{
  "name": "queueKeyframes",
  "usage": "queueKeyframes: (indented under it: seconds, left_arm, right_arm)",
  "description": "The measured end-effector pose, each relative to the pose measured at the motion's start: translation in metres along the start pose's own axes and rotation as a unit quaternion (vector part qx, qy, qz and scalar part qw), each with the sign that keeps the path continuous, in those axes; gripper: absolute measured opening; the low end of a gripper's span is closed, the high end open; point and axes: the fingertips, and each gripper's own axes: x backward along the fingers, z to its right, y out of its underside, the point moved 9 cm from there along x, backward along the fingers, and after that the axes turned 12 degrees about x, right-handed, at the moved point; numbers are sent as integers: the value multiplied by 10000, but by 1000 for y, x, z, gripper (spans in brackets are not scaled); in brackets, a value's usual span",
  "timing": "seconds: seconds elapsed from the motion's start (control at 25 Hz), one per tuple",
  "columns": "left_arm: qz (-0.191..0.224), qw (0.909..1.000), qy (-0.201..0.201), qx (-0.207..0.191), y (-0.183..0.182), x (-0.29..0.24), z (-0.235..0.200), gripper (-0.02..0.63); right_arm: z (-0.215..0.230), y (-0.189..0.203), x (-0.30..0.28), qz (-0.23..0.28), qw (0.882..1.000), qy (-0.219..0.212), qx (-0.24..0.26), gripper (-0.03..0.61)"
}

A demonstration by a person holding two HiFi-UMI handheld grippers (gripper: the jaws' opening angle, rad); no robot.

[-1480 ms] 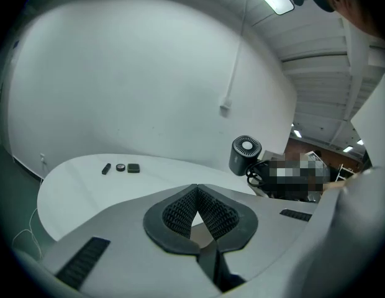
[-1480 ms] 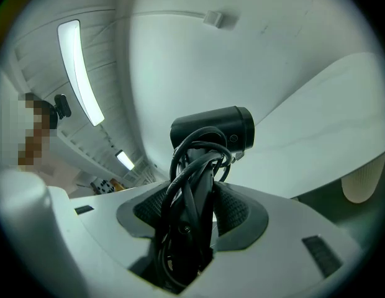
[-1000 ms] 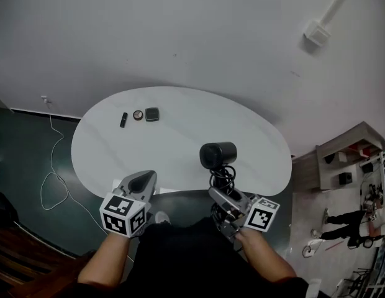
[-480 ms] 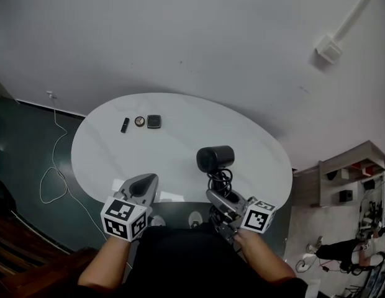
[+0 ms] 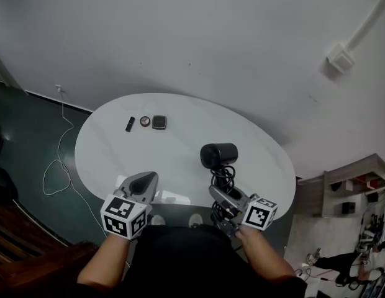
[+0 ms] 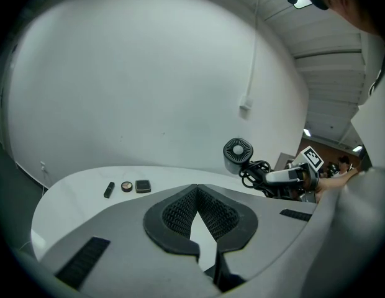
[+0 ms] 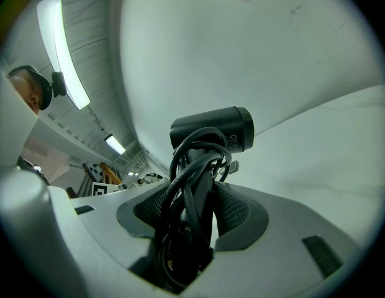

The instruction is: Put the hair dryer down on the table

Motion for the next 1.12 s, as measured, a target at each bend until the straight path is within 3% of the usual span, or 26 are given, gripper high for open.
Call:
queueKeyframes:
  seconds: [0.28, 0.44, 0.6, 0.84, 1.12]
  left_arm:
    - [22, 10000, -64, 46, -6, -5, -4, 11]
    - [-247, 9996, -113, 90, 0, -8, -11, 11]
    - [-496, 9983, -308, 51, 10, -8, -19, 11]
    - [-380, 9978, -495, 226, 16, 5, -28, 11]
    - [-160, 9958, -826, 366, 22, 25, -37, 11]
  right_arm:
    - [8, -8, -10, -38, 10000, -31, -30, 196]
    - [17, -7, -20, -194, 9997, 116, 14, 196]
    - [31, 0, -36, -537, 9980, 294, 185, 196]
    - [61, 19, -69, -1093, 9916, 557, 411, 196]
    - [103, 48, -109, -1919, 9732, 1081, 667, 196]
